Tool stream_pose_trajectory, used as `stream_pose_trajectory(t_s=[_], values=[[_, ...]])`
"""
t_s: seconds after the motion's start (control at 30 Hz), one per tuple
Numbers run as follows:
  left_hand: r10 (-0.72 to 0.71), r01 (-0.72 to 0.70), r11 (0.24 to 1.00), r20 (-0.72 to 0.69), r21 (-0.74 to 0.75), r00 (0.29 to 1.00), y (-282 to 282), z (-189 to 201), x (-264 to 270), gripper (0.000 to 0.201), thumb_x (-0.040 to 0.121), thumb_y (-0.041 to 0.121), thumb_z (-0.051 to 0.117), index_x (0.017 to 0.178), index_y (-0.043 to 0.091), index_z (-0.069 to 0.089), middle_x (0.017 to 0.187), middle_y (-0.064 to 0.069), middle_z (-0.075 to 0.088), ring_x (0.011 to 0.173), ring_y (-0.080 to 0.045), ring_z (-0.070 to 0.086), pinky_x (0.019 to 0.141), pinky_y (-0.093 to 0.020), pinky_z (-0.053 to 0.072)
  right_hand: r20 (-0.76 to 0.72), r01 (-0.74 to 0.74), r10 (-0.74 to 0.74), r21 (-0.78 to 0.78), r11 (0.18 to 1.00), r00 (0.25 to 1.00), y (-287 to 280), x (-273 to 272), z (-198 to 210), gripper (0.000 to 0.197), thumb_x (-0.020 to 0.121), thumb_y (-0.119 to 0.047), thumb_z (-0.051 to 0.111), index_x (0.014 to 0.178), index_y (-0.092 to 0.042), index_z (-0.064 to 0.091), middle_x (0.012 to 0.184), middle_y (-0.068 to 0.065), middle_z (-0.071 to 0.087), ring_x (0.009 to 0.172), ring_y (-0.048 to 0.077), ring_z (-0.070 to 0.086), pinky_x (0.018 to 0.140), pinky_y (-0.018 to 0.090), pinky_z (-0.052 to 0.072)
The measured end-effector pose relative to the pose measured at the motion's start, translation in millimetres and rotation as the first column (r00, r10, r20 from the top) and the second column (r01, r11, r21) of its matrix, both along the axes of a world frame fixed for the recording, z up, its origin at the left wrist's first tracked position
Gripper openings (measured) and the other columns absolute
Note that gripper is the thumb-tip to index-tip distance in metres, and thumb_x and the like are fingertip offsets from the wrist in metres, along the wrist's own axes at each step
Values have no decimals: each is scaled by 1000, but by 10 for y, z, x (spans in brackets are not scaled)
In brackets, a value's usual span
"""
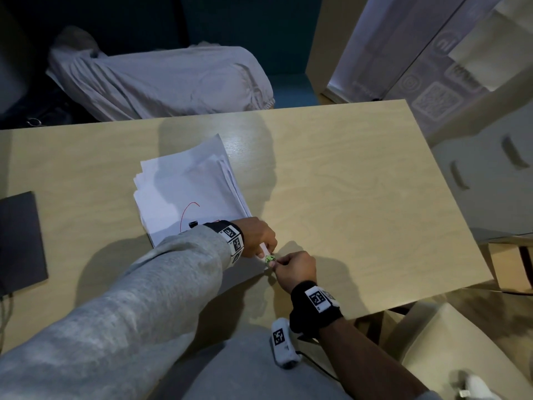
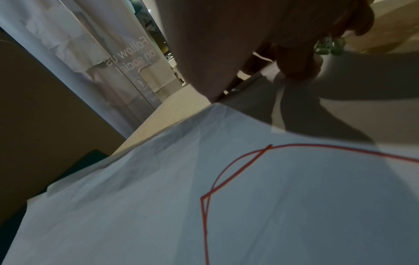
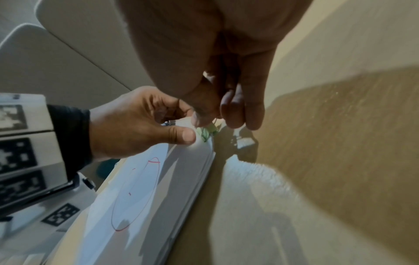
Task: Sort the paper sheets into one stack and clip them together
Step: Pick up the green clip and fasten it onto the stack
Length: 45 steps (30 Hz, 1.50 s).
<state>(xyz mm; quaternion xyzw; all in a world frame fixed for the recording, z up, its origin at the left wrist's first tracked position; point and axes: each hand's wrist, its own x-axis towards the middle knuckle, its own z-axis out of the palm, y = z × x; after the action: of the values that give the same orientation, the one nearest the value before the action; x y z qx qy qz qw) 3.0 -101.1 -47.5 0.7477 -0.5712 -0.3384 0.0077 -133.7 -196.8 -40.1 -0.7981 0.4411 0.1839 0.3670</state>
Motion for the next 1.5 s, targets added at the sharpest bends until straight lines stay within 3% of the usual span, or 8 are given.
stream_pose_trajectory(t_s=[0.33,0.47,0.8,0.9,1.03,1.23,1.37,1.5], values=[[11,-12,999,-6,-43,1000,60,61,-10,20,86,23,68,105,28,64,104,7,65,100,-19,58,91,-41,47,6,35,-34,-35,999,999,-5,14,21,21,74,-33,78,84,-15,78,85,3,76,82,21,70,75,21,51],[138,-140,990,-56,-35,989,55,61,-19,17,82,20,73,97,26,67,100,4,67,95,-18,61,87,-40,51,-3,20,-20,-29,999,1000,8,39,35,21,74,-33,78,85,-14,78,86,4,76,83,21,70,77,22,52],[312,-300,949,-143,100,939,29,120,-3,20,78,12,76,93,22,68,109,-2,66,97,-21,63,89,-38,52,-25,-179,186,173,969,982,-87,71,59,35,73,-45,75,93,-16,75,86,3,75,76,16,68,69,27,51],[331,-320,943,-141,94,933,30,137,30,20,78,13,77,93,23,67,111,-2,65,100,-21,63,91,-38,51,99,-90,77,127,988,992,-151,14,80,37,82,-37,70,114,-17,67,95,3,69,85,18,63,77,22,45],[354,-347,935,-157,66,922,14,143,53,19,79,12,76,94,21,67,112,-3,64,101,-22,62,90,-36,50,159,-22,7,93,995,987,-102,7,81,33,83,-13,71,116,-12,67,90,-1,64,84,13,59,88,17,45],[410,-413,910,-205,34,889,7,160,47,18,80,7,72,89,22,68,109,-3,64,98,-20,64,88,-35,52,204,0,-42,203,979,978,-3,78,53,57,74,-32,80,124,-15,60,97,-1,66,89,15,64,80,20,45],[396,-415,910,-284,-6,873,-105,231,-6,19,76,8,75,90,19,70,102,-3,66,98,-21,63,90,-36,51,209,-38,21,81,996,978,115,126,39,45,83,-27,69,123,-15,53,107,6,68,93,25,64,75,26,46],[377,-390,921,-297,14,877,-177,201,-57,22,76,4,73,93,17,67,109,-6,65,104,-23,61,94,-40,50,182,80,-91,68,995,979,120,137,32,43,82,-22,66,123,-16,51,109,10,68,91,27,65,77,28,51]])
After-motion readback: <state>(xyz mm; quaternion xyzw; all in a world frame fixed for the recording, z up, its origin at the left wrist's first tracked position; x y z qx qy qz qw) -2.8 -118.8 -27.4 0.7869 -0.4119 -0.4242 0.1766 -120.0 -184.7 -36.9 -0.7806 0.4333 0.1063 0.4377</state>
